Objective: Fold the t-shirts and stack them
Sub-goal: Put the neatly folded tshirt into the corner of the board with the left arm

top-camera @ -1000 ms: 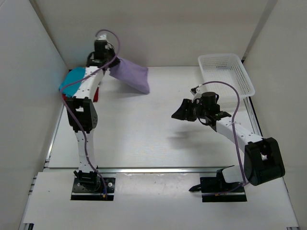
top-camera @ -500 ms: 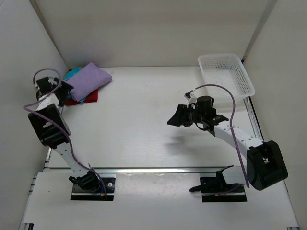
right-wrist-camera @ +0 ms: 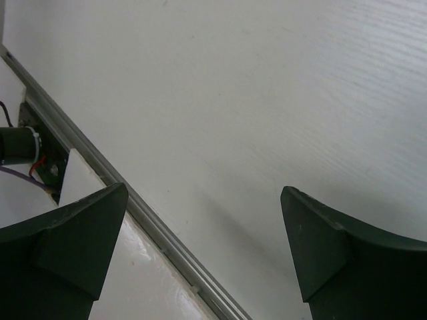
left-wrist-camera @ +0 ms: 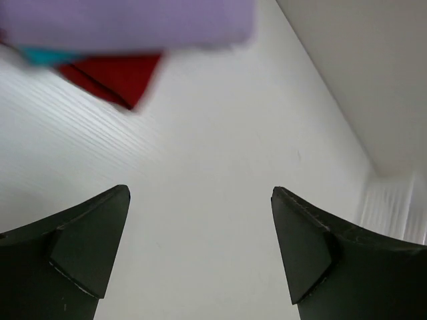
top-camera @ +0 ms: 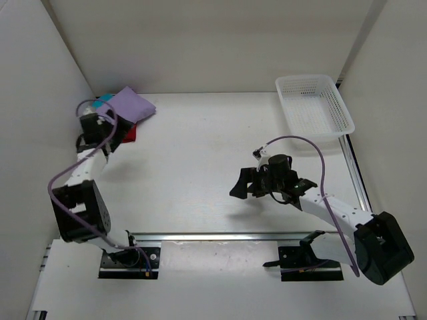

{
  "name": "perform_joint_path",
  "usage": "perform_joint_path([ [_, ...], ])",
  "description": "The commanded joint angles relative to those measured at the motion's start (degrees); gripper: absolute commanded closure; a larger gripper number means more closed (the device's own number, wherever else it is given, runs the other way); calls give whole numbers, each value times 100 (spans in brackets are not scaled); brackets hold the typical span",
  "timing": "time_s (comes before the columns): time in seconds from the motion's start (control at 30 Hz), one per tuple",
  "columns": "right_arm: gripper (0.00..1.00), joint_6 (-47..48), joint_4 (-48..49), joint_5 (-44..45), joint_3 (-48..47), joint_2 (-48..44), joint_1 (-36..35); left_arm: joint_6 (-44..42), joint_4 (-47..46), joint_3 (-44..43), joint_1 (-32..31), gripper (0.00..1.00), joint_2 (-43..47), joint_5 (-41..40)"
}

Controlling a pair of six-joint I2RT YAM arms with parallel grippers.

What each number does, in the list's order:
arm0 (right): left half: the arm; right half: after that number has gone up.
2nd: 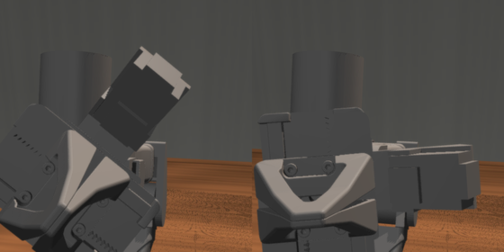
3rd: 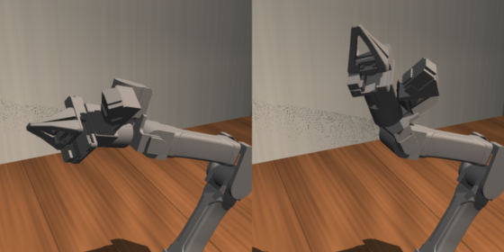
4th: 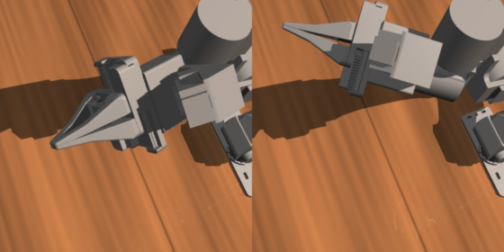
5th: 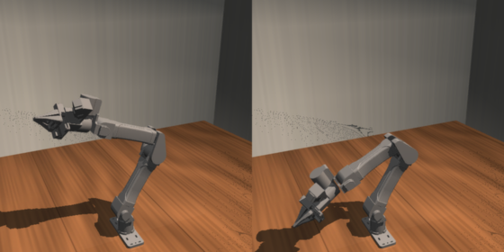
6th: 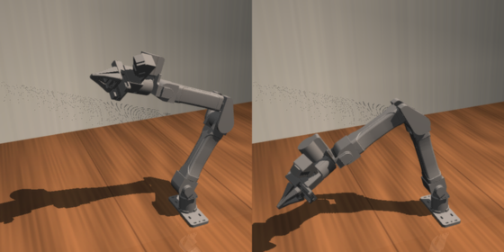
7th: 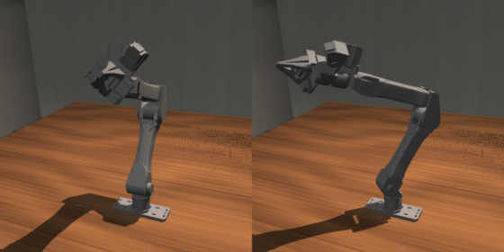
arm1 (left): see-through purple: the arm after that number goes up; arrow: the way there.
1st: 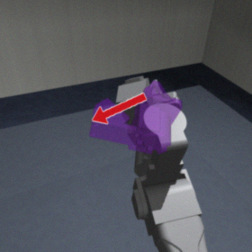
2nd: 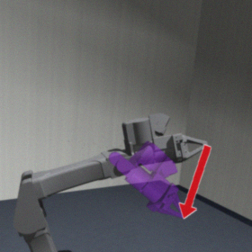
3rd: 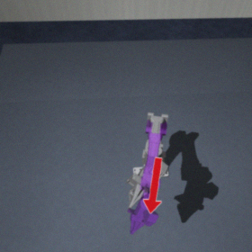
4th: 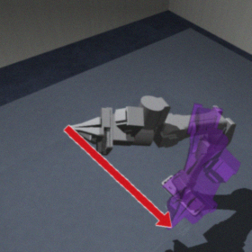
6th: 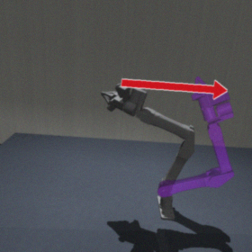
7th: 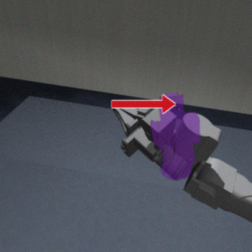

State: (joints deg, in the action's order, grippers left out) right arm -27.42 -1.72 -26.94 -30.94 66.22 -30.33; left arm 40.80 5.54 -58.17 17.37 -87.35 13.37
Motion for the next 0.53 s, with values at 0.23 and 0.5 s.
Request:
perform_joint_path([
  [0.23, 1, -18, -593, 1147, 246, -688, -281, -750, 133, 1305, -3415, 2, 1526, 253],
  [0.5, 1, -150, -548, 1007, 616, -1216, -70, -967, 139, 2179, -3275, 2, 2766, 817],
])
